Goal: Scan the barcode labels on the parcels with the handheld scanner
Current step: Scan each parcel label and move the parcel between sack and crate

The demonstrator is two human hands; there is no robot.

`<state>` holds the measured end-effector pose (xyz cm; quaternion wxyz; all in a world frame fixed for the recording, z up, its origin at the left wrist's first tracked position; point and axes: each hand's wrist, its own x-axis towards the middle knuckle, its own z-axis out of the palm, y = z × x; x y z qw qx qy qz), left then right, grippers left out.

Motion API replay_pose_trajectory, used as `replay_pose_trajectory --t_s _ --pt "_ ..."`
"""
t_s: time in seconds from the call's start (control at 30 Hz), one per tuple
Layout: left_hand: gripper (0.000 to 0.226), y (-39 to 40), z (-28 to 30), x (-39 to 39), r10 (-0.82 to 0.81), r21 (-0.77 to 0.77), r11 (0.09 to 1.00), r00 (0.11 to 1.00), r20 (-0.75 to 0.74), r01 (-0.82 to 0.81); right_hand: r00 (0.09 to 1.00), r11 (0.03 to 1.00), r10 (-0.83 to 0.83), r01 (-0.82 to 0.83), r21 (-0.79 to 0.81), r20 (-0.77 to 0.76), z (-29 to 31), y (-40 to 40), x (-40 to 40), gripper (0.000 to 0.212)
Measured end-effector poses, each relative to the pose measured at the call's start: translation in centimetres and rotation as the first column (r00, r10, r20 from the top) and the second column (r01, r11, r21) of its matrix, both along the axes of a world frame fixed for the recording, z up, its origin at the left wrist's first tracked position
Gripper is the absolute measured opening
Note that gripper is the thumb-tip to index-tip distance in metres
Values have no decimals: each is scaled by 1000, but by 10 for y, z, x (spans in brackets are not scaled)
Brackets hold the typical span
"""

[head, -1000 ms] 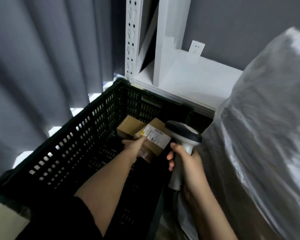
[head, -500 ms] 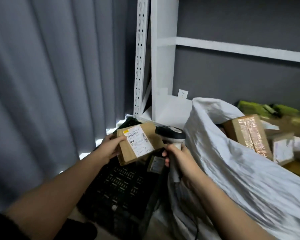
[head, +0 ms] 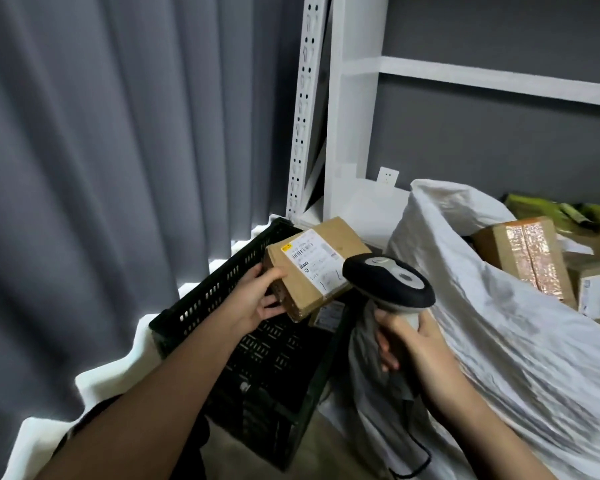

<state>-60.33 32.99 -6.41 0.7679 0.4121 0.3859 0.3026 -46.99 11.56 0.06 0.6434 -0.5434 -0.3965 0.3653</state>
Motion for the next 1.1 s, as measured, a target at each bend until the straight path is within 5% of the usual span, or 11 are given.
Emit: replay_pose_trajectory --t_s 0.2,1.1 --pt "92 15 -4 14 4 242 970 991 -134 29 986 992 -62 78 -95 155 -2 4 6 27" --pt "48 25 4 -5 71 228 973 991 -110 -44 971 959 -128 174 -225 203 1 7 -10 15"
